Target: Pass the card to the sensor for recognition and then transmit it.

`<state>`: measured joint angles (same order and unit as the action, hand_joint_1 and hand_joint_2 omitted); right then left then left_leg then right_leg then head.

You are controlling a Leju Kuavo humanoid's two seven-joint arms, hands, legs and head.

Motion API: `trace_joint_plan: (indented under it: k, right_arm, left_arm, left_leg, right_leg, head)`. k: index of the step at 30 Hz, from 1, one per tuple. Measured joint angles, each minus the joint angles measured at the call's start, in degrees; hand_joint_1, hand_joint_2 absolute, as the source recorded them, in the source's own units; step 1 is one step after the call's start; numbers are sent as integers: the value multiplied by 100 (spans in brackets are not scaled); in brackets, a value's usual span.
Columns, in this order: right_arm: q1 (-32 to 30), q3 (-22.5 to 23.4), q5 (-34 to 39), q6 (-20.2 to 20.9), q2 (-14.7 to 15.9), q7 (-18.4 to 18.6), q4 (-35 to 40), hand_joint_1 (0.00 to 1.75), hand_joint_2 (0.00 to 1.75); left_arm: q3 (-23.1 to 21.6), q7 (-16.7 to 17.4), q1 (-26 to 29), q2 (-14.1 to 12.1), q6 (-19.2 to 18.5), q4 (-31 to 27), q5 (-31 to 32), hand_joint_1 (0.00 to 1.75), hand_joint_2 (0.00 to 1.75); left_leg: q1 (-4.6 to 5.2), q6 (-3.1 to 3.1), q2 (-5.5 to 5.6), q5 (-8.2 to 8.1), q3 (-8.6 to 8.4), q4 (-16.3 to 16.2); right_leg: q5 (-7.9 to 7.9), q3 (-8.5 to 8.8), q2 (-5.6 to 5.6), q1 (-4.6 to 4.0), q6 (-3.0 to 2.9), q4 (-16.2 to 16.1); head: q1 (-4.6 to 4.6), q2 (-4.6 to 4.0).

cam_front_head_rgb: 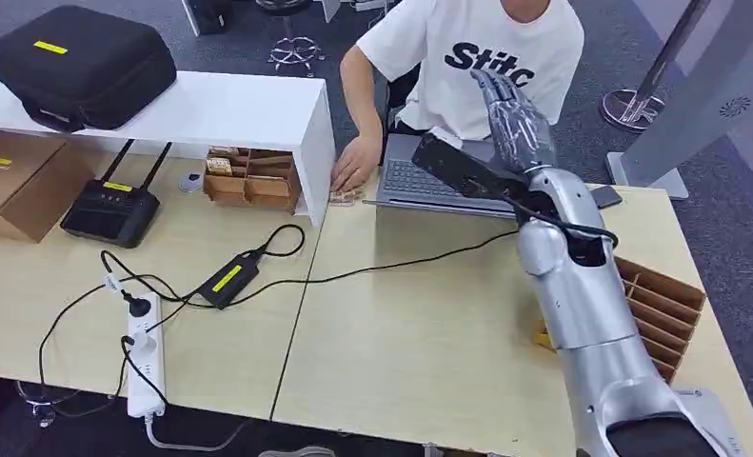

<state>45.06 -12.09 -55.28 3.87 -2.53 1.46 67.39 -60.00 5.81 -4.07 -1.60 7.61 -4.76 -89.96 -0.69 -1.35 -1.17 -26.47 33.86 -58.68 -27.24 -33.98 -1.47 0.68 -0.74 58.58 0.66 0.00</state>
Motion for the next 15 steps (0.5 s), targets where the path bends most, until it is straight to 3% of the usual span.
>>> trace_joint_plan:
  k: [9,15]
  right_arm:
    - [-1021,393,105,-236,716,-354,1577,0,175]
    - [-2420,1142,445,-579,1335,-745,2698,0,175]
  left_arm:
    - [0,-98,41,52,28,0,0,0,175]
    - [28,-160,76,94,68,0,0,0,175]
  left_leg:
    - [3,18,7,-12,5,-2]
    - [4,35,24,-28,10,-3]
  right_leg:
    - [-3,6,-8,1,6,-15]
    - [-16,18,-29,1,26,-22]
  head:
    - [-2,0]
    - [-4,0]
